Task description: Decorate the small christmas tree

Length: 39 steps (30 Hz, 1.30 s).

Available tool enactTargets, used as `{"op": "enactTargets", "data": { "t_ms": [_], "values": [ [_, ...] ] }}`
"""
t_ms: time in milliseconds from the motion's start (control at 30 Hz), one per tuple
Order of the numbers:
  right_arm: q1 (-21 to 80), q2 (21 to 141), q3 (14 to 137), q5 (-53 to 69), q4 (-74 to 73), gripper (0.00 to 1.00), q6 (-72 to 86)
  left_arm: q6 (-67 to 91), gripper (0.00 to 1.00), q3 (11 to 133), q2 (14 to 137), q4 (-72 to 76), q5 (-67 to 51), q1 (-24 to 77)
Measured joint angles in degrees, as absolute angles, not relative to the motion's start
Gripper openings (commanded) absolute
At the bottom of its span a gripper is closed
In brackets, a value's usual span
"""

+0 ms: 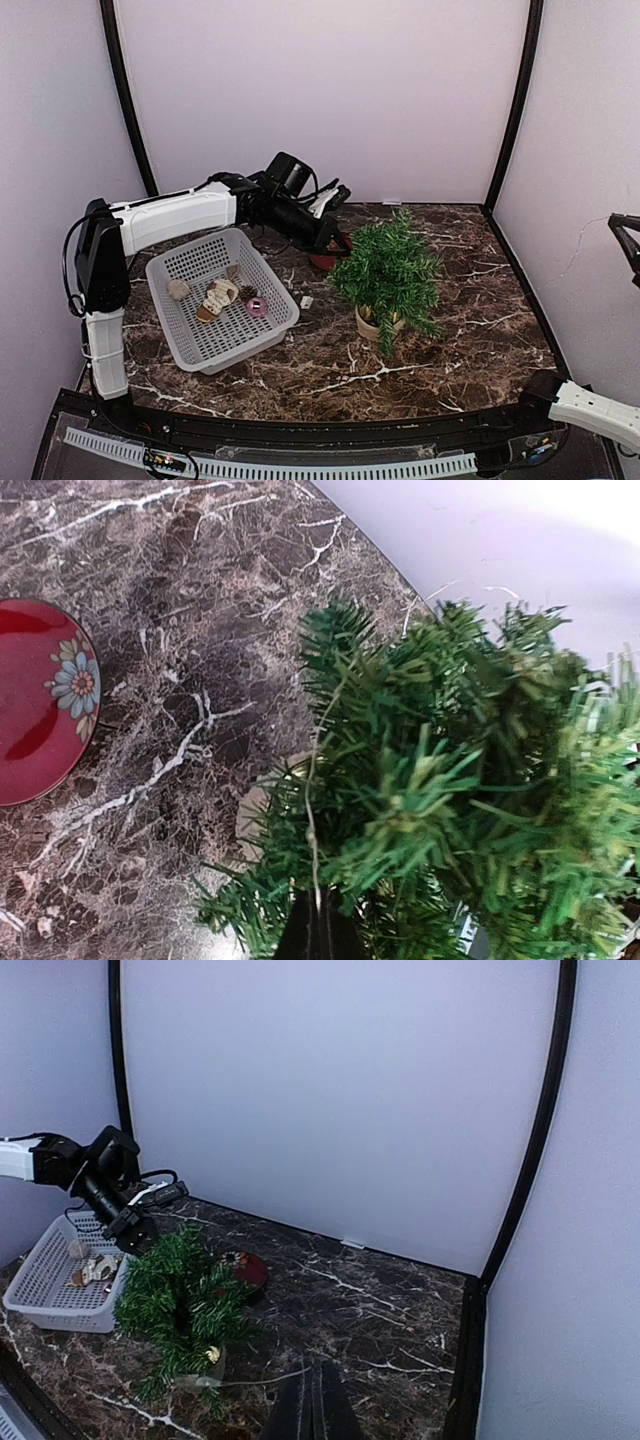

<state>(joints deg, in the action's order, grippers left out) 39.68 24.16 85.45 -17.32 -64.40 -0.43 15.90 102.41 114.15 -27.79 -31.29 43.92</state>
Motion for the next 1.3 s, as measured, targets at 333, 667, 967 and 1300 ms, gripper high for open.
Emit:
{"op": "enactTargets", "data": {
  "t_ms": [333,667,967,1300],
  "values": [
    [38.5,26.0,82.5,-2.7,-67.8,0.00,2.3,15.9,0.01,102.4,116.0,-27.4,-31.9,44.0],
    [36.2,26.5,79.6,13.8,-67.7,0.00,7.6,16.3,0.04,102.4,117.4,-27.4,-31.8,44.0],
    [30.6,24.0,72.6,28.9,-63.7,0.00,11.4,17.1,0.06,102.4,118.0,-27.3,-31.7,44.0],
    [27.3,23.4,71.2,38.4,-58.3,0.00,13.8,17.2,0.01,102.4,118.1,-27.3,-31.9,44.0]
  ]
}}
